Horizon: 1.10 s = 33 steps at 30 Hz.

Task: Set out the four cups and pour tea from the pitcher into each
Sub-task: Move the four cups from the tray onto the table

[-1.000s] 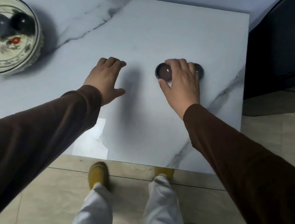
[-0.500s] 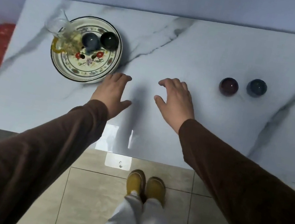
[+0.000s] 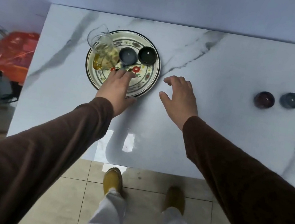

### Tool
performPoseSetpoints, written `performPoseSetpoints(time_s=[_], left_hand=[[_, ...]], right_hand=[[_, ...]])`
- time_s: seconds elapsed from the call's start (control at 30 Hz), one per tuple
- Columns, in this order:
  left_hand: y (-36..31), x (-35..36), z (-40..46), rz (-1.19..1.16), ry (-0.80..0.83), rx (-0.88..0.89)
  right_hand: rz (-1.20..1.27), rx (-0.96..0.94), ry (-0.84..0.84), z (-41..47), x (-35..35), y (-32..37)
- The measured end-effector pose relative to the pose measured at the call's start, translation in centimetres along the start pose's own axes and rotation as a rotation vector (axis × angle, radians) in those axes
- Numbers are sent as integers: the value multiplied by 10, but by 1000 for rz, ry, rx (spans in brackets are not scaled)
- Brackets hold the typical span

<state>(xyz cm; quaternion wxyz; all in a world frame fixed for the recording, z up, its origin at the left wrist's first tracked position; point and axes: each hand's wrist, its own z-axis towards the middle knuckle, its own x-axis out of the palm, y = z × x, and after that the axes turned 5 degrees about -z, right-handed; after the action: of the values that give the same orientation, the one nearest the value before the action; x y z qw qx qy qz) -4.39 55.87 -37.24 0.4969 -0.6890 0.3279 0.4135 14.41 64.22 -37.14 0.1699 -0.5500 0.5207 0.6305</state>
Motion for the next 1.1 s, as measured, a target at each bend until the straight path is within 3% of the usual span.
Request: performPoseSetpoints(time_s=[0.53, 0.77, 1.1], left_hand=[[31, 19, 83, -17, -167, -29], [36, 29, 103, -37, -128, -98], [38, 33, 115, 130, -69, -79]], right_hand=[[118, 55, -95, 92, 41, 3], [132, 56, -90, 117, 59, -4], [153, 25, -82, 138, 77, -2]])
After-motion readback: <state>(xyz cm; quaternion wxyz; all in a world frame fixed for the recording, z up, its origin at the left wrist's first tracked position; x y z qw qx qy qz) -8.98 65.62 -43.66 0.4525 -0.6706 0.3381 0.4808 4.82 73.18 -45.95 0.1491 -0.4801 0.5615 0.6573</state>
